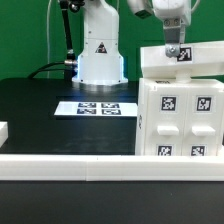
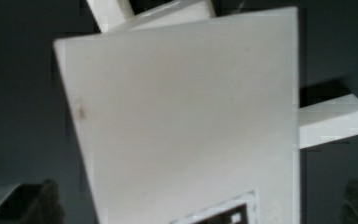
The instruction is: Assemble cabinet
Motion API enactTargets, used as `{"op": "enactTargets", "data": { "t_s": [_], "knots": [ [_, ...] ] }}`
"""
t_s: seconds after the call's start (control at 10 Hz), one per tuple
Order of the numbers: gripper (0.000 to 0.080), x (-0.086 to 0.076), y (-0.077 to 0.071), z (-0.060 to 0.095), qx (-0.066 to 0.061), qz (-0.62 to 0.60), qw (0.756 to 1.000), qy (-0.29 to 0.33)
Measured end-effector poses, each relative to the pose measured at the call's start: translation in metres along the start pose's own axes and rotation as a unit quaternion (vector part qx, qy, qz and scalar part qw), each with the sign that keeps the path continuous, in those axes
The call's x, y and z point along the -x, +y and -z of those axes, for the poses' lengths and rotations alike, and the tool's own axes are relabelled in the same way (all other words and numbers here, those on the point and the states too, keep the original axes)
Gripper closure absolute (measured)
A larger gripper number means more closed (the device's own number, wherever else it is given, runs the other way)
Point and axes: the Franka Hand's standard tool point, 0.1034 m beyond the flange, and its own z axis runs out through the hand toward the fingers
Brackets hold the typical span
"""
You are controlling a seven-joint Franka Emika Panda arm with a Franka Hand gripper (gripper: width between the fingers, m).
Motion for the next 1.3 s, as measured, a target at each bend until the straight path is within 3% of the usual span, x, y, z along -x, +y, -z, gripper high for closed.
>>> {"op": "enactTargets", "data": {
  "t_s": [0.1,0.2,0.3,0.4,0.5,0.6,0.9,1.3],
  "knots": [
    [0.0098,0.002,0.0,-0.001,-0.001,-0.001,1.0,-0.001],
    [0.0098,0.003,0.001,-0.002,-0.001,-0.002,1.0,-0.001],
    [0.0297,0.003,0.002,-0.001,0.0,-0.003,1.0,-0.001],
    [0.0432,0.003,0.006,0.003,0.007,-0.006,1.0,0.002],
    [0.0432,0.002,0.01,0.006,0.014,-0.009,1.0,0.004],
    [0.0638,0.002,0.014,0.01,0.021,-0.012,1.0,0.007],
    [0.0782,0.003,0.019,0.015,0.021,-0.028,0.999,0.007],
    [0.0797,-0.002,0.018,0.017,0.027,-0.069,0.997,0.011]
  ]
}}
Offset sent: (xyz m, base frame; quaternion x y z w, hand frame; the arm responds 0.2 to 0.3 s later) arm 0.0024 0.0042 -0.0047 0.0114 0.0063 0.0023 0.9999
